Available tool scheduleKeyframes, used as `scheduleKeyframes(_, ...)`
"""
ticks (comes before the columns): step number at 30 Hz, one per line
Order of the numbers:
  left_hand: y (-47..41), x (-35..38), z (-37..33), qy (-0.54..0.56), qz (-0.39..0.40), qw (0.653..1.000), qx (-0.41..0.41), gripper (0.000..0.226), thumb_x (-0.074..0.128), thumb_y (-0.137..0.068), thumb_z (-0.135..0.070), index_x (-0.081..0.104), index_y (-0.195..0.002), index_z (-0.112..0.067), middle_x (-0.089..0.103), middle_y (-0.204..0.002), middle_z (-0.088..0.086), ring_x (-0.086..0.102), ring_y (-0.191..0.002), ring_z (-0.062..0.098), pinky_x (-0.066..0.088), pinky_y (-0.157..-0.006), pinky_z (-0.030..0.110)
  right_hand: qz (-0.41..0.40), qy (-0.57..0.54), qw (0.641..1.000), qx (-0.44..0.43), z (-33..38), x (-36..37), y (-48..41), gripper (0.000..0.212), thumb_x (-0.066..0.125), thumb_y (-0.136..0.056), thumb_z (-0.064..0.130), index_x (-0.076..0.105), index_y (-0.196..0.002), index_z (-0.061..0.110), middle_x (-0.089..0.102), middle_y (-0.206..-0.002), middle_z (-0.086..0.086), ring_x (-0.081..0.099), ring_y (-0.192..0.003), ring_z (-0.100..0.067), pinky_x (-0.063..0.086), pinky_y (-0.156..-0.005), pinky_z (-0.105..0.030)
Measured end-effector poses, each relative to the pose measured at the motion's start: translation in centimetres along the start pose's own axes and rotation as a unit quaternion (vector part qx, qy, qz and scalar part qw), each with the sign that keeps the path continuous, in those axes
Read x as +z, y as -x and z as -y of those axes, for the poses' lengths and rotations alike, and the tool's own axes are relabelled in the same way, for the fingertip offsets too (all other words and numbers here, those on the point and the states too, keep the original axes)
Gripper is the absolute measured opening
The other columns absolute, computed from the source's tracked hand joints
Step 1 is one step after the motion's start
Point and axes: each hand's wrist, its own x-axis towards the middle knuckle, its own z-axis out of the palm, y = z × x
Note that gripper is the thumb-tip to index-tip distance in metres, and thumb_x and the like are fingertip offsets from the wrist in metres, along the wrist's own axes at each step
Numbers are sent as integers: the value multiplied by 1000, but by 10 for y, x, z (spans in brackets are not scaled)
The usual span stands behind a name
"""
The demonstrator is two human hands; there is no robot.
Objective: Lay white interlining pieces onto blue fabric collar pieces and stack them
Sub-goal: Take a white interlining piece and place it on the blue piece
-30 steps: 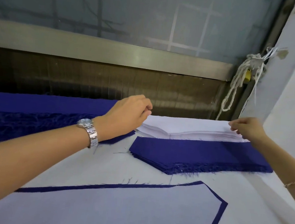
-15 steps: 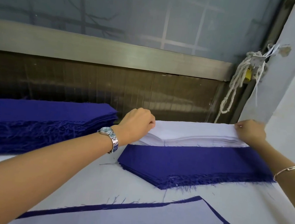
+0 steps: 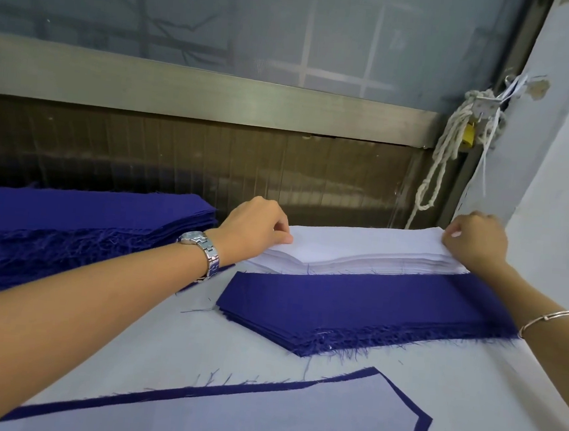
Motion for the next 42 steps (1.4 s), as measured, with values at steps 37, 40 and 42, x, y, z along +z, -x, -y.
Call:
scheduleKeyframes(37,28,-39,3,74,-134,988,-27,24,57,-99,-34,70,-99,-14,70,-86,8,65,-80,24,54,-66,37,41,-284,949,128,-13,-42,1,34,70,-92,13,56,-62,14,46,-62,-7,40,-59,-24,33,-55,-33)
scheduleKeyframes(40,44,-59,8,117,-143,982,-26,25,57,-99,-32,71,-96,-11,70,-88,10,65,-85,26,53,-78,40,53,-347,929,117,-2,-60,5,18,72,-91,14,65,-77,6,55,-71,-10,47,-70,-25,39,-62,-32)
scheduleKeyframes(42,57,-72,15,122,-144,981,-31,27,57,-99,-31,71,-95,-9,70,-88,11,64,-86,26,51,-79,39,81,-380,915,107,5,-72,9,13,71,-92,16,69,-100,5,64,-94,-13,55,-87,-26,43,-78,-36)
